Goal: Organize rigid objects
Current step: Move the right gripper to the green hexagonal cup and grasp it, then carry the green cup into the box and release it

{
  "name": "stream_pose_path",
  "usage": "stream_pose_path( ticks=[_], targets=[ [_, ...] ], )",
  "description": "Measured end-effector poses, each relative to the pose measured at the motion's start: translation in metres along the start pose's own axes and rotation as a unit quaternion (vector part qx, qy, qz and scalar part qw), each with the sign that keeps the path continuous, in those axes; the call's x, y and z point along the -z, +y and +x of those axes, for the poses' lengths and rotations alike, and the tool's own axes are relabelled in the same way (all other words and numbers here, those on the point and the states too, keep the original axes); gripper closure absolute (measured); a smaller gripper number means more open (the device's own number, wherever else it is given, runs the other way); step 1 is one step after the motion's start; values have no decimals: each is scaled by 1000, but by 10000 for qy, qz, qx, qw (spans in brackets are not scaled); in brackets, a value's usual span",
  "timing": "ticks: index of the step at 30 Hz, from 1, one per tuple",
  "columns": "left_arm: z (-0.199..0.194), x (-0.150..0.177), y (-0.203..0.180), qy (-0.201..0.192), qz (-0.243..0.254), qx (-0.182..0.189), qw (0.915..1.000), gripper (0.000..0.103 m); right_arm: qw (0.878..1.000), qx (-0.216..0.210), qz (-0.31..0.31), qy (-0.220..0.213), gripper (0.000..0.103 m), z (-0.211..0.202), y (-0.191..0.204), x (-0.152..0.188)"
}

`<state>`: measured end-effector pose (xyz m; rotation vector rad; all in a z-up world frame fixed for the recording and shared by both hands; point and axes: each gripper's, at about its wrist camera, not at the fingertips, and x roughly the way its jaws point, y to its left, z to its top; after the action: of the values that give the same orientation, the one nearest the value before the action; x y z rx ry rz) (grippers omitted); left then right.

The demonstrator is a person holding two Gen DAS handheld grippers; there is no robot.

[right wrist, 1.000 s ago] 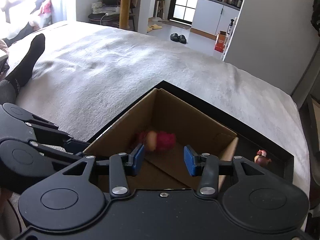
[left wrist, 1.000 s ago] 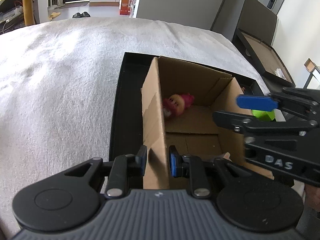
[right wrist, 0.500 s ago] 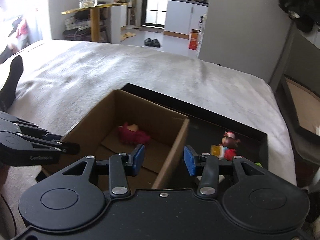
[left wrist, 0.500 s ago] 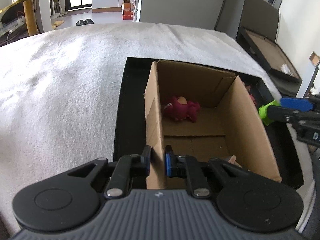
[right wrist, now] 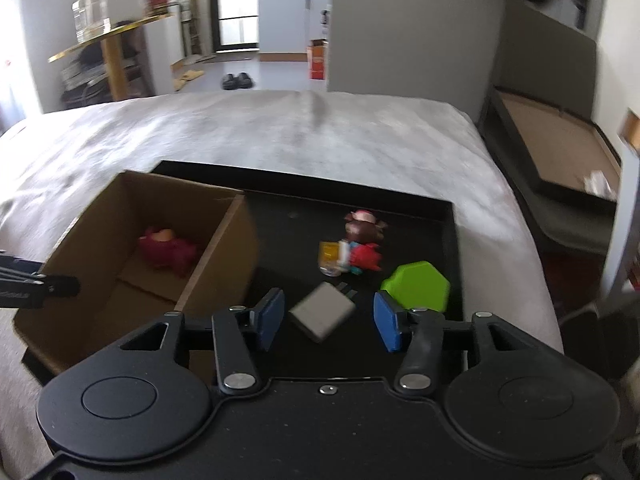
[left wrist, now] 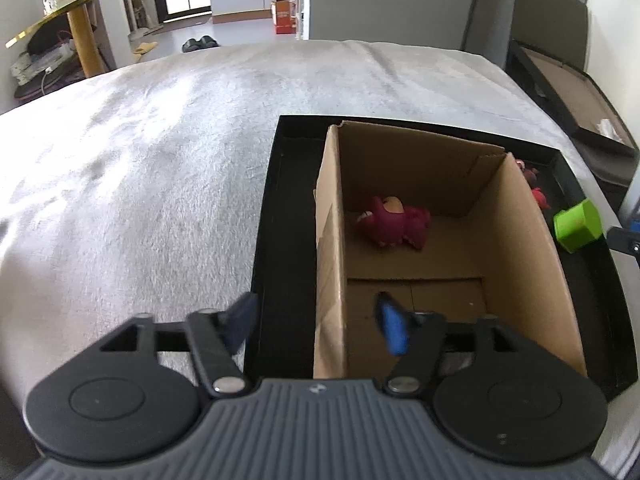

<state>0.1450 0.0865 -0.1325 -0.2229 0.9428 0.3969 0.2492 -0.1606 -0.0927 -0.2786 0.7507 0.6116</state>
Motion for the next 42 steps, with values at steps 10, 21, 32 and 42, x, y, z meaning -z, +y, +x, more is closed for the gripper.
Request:
stream_pose_path(
  ticks=[10, 21, 32, 42],
  targets=[
    [11, -16, -25, 158, 364, -254, 9989, 22, 9982, 132, 588, -51, 28, 19, -40, 3],
    [19, -21, -44, 328, 615, -608, 9957, 21, 9938, 132, 1104, -64, 18, 51, -66, 8],
    [23, -24, -59, 438, 691, -664, 9944, 20, 9906, 239, 1343, -61, 20, 72, -78, 14],
    [23, -23, -63, 410, 714, -640, 9945, 20, 9932, 196, 1144, 9, 57, 75, -76, 11]
  ],
)
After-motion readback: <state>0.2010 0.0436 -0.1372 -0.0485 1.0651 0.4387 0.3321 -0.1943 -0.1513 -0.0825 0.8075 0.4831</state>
